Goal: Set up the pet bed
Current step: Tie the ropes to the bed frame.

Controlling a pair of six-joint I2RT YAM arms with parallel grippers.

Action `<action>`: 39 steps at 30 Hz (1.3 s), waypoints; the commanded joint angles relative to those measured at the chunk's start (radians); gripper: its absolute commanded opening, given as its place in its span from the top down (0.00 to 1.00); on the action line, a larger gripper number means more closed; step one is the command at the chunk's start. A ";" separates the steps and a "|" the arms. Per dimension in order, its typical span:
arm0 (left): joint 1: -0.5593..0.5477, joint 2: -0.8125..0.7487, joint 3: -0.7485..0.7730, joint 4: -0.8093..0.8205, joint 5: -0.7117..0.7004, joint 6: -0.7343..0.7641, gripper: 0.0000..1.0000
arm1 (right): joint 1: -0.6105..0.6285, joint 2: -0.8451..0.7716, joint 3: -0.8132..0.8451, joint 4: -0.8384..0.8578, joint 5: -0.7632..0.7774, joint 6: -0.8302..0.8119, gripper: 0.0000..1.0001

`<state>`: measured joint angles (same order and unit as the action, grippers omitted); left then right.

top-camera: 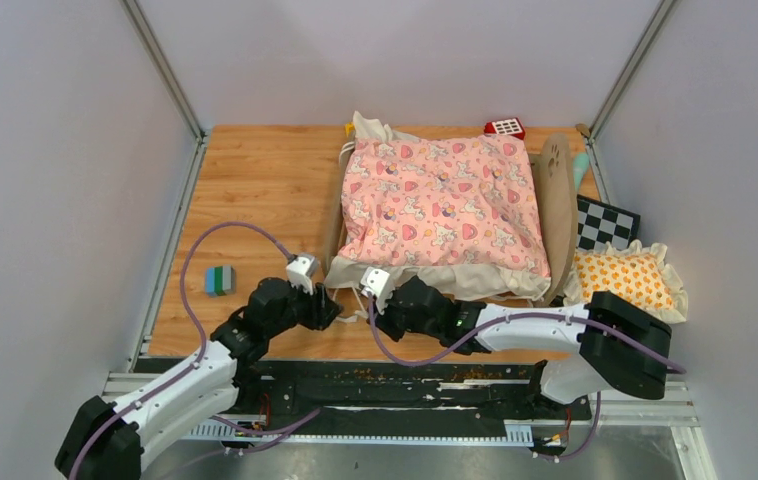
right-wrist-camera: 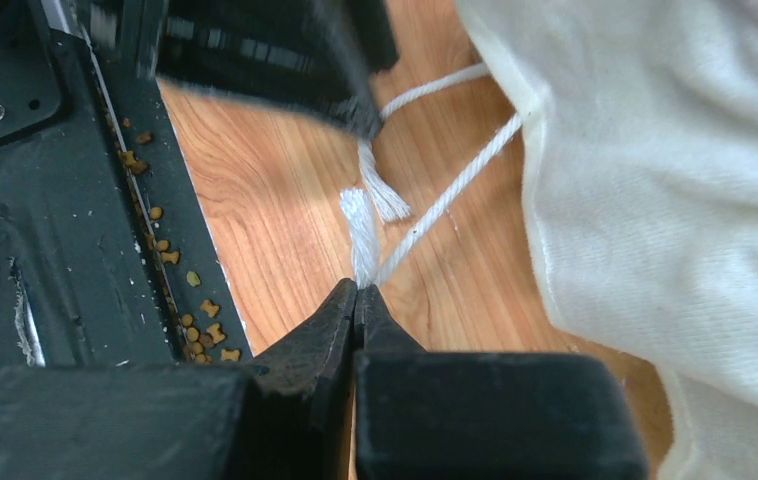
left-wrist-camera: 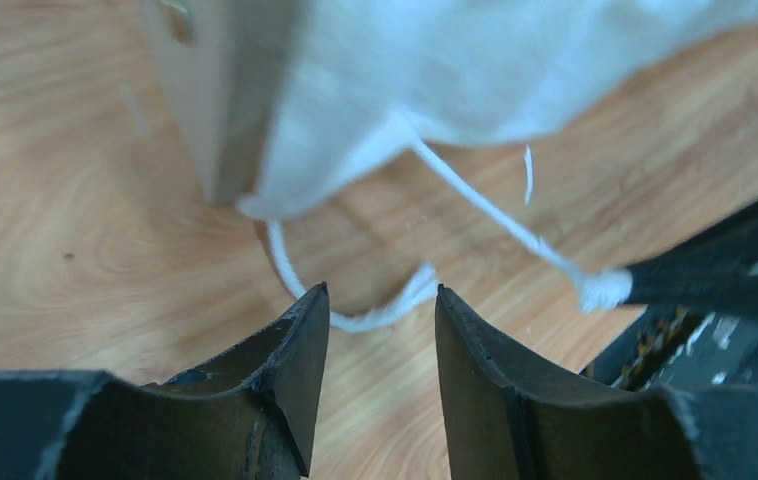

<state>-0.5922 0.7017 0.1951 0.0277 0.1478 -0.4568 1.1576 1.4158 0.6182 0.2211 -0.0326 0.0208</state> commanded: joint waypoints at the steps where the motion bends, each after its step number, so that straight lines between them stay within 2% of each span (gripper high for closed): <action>1: -0.102 -0.041 -0.042 0.192 0.057 0.212 0.49 | 0.002 -0.045 0.014 -0.022 -0.012 -0.068 1.00; 9: -0.143 -0.027 -0.052 0.252 0.050 0.328 0.48 | -0.002 -0.056 0.020 -0.050 -0.010 -0.069 1.00; 15: -0.192 0.187 0.001 0.281 0.057 0.344 0.49 | -0.003 -0.113 -0.003 -0.043 -0.004 -0.058 1.00; 20: -0.294 0.298 0.066 0.221 -0.113 0.372 0.48 | -0.006 -0.155 -0.017 -0.040 -0.008 -0.055 1.00; 29: -0.311 0.419 0.118 0.230 -0.266 0.380 0.47 | -0.006 -0.172 -0.017 -0.049 -0.026 -0.052 1.00; 39: -0.312 0.503 0.155 0.161 -0.253 0.295 0.46 | -0.006 -0.169 -0.009 -0.051 -0.030 -0.054 1.00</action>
<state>-0.8974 1.1923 0.3214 0.2035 -0.1009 -0.1127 1.1530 1.2678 0.6029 0.1616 -0.0441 -0.0322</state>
